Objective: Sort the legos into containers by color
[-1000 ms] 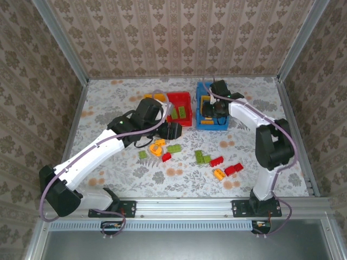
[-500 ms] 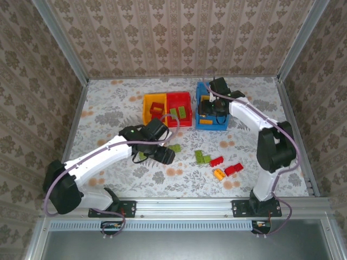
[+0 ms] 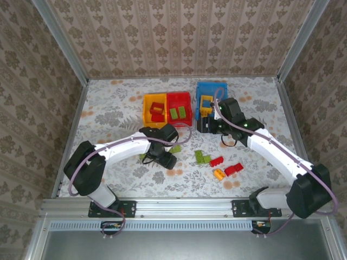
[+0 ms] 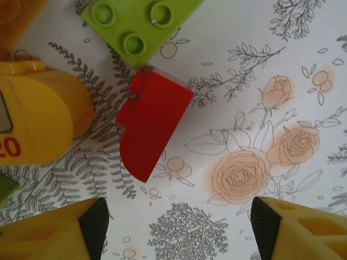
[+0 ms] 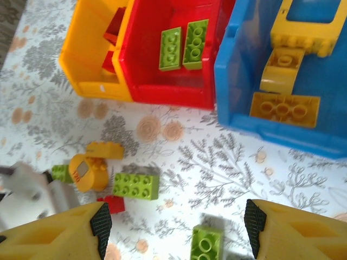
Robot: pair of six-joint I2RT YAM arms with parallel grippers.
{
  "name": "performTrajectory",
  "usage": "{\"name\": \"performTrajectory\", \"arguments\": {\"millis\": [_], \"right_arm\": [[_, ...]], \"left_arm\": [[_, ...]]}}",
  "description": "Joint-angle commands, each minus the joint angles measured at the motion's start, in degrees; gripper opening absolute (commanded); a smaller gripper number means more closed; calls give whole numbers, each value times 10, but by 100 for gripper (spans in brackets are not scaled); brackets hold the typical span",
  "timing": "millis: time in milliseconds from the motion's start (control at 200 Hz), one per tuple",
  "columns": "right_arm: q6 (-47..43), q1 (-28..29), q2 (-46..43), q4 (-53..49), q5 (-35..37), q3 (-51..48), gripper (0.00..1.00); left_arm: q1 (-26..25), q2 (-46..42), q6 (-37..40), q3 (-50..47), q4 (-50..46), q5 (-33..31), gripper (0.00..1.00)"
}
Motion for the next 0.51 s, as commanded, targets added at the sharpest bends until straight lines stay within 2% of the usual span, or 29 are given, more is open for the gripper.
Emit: {"name": "performTrajectory", "arguments": {"millis": [0,235,500], "right_arm": [[38,6,-50,32,-50,-24,70],[81,8,-110,23,-79,-55,70],[90,11,-127,14,-77,-60,70]], "left_arm": [[5,22,24,0,16,-13,73],[21,66,39,10,40,-16,72],[31,101,57,34,59,1,65]]}}
